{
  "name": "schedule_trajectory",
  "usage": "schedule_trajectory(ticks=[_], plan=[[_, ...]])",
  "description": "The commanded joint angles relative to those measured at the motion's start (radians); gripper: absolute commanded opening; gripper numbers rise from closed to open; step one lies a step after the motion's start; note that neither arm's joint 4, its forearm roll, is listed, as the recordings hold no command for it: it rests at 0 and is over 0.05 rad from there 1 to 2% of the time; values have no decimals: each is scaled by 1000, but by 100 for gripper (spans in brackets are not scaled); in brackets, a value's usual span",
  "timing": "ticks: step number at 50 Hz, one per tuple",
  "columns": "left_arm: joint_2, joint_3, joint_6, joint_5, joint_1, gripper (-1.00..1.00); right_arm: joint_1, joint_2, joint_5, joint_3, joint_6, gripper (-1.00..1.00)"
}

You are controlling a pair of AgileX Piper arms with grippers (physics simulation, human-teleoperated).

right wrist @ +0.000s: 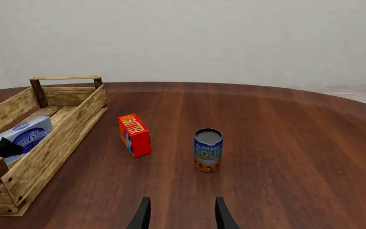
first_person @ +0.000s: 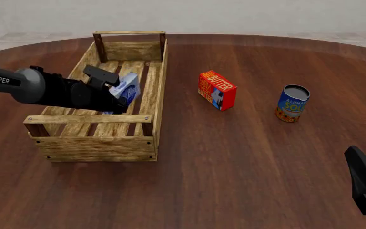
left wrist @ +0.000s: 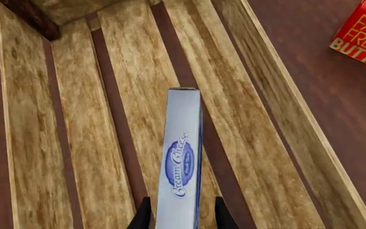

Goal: Pick up the cream cheese and put it in the tray.

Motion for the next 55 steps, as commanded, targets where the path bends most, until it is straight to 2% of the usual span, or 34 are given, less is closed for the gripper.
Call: schedule_trajectory(ticks=[1,15,27,33,35,38,40,49,52,55], plan=[[7,0,12,4,1,100,0,0,0,0,0,100],[-9,3,19,7,4,100,0,0,0,0,0,100],[-87,20,12,34,-27,100,0,0,0,0,0,100],[-130,19,34,55,-31,100,0,0,0,0,0,100],[-151,28,44,64,-57,100,0,0,0,0,0,100],[-162,14,34,84,-53,100,0,0,0,0,0,100],[-176,0,53,91,-30,100,0,0,0,0,0,100],[-218,-8,60,124,-41,100,0,0,0,0,0,100],[-234,-10,103,121,-18,100,0,0,0,0,0,100],[-248,-18,84,135,-31,100,0,0,0,0,0,100]])
